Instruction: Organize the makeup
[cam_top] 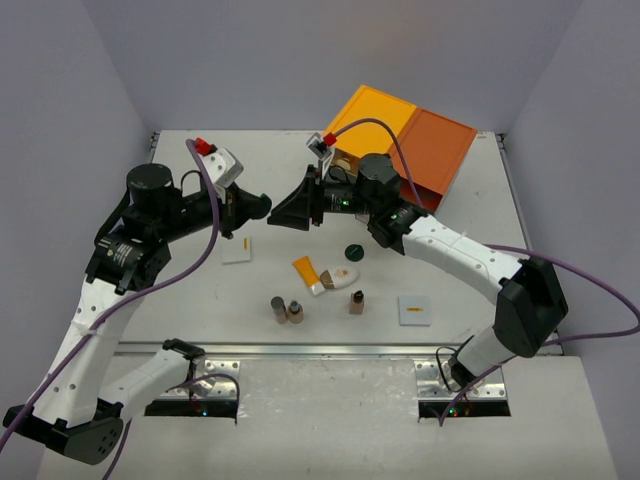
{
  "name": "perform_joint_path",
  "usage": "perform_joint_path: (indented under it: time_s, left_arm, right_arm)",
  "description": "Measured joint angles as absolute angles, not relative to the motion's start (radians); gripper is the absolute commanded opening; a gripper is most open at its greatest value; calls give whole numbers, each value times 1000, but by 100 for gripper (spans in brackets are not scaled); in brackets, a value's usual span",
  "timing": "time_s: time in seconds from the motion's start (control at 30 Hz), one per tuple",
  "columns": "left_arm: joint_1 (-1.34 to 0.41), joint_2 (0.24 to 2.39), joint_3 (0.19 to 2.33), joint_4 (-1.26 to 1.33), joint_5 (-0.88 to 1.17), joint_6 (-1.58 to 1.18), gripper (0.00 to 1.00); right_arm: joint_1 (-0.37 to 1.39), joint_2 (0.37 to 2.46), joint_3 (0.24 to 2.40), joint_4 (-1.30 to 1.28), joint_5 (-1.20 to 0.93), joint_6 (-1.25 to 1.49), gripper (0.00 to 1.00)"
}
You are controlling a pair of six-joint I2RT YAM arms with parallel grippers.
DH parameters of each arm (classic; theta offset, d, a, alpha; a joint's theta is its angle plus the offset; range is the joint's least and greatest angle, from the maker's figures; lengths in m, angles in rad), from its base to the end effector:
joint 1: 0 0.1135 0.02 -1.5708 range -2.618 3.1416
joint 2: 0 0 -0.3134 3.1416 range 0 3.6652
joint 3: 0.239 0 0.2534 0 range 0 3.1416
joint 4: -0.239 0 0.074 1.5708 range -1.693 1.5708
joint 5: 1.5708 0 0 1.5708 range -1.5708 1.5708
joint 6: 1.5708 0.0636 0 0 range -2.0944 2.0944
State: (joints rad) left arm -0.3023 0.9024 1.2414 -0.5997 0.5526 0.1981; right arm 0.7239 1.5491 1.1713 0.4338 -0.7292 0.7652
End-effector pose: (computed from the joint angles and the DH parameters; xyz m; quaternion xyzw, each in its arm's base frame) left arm 0.1445 -0.0800 0.4649 0.3499 0.6980 -0.2466 0.5740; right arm 0.2607 0.2870 0.3986 -0.2458 0.6471 0.6402 0.3332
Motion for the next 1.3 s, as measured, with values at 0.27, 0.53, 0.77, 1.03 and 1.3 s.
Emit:
perform_joint_path:
  time_s: [0.27,0.53,0.77,1.03,1.3]
  left_arm:
    - [-302,903,1213,-588,554,192,0]
    - [-302,903,1211,-586,555,183,0]
    - [-302,902,1191,-572,551,183,0]
    - [-302,901,1182,-565,556,183,0]
    - [-302,901,1181,-566,584,181,0]
  right_arm:
    - [729,1554,1171,480,-734,786,33]
    - [737,1570,1171,500,-742,803,0]
    - [740,1572,1171,498,-741,806,0]
    - [741,1567,1167,484,-736,768,28]
    - [742,1536,1162,471,-725,721,20]
